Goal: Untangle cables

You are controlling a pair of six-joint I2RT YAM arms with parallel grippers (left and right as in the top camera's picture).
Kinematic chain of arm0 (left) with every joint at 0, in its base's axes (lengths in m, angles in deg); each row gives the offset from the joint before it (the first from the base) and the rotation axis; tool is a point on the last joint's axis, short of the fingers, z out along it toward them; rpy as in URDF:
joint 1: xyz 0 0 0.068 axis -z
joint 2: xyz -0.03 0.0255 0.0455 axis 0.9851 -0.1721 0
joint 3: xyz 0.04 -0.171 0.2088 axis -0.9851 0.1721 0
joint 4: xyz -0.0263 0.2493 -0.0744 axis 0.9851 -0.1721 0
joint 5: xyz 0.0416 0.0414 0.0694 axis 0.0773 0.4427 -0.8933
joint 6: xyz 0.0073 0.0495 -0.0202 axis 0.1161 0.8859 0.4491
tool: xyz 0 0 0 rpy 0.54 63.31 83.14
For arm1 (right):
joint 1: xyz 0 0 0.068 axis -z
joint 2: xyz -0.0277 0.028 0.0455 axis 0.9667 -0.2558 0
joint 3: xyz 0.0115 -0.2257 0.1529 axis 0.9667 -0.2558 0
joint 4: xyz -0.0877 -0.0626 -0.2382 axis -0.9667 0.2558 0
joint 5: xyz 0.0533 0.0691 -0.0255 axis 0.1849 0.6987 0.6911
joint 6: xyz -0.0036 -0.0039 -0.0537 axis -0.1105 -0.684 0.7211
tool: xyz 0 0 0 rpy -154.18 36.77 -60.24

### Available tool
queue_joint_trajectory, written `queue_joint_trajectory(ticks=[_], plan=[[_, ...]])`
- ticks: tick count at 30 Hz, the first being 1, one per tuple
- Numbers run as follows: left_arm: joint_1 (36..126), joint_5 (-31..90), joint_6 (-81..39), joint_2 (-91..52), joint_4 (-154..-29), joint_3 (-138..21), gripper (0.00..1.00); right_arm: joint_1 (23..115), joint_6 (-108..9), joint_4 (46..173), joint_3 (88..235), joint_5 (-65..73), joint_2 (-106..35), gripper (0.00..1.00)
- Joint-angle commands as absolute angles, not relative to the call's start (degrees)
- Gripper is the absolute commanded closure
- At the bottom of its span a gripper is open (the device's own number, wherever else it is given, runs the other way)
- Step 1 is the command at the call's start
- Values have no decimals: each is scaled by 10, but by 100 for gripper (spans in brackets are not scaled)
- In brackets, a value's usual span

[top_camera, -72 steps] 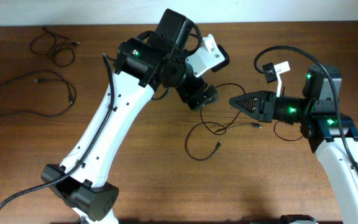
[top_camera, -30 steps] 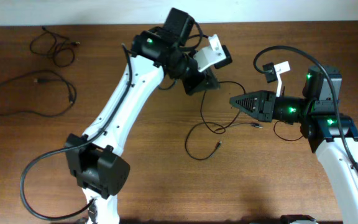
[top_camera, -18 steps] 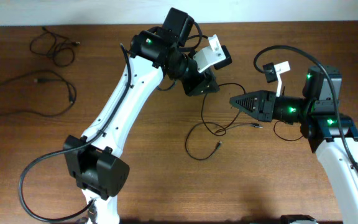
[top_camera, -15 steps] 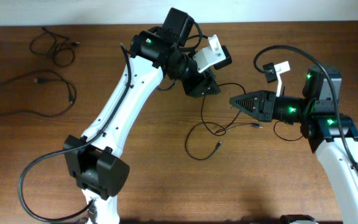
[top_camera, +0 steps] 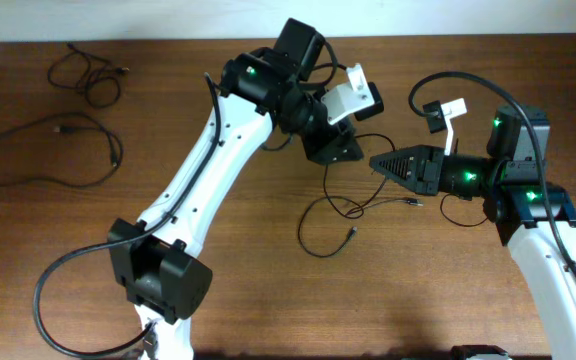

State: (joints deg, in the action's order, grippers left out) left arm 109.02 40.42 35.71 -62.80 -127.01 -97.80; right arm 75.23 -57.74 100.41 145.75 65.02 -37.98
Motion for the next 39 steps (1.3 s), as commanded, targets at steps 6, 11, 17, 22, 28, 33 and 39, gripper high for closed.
queue_joint_trajectory(ticks=[6,11,17,22,28,33,39], plan=[[1090,418,371,-610,-1269,-977,87,748,-573,1002,1461,666,-381,96],[1090,419,368,-610,-1269,-977,100,748,-573,1002,1461,665,-381,96],[1080,397,320,-591,-1269,-996,100,748,-573,1003,1461,644,-381,78],[1054,393,271,-551,-1269,-1027,100,748,-573,1036,1461,567,-381,32],[1017,393,232,-481,-1266,-1044,100,748,-573,1082,1461,493,-381,2],[973,390,153,-415,-1256,-1044,100,748,-573,1121,1461,439,-381,2],[913,266,42,-367,-1286,-1044,100,748,-573,1156,1461,404,-381,2]])
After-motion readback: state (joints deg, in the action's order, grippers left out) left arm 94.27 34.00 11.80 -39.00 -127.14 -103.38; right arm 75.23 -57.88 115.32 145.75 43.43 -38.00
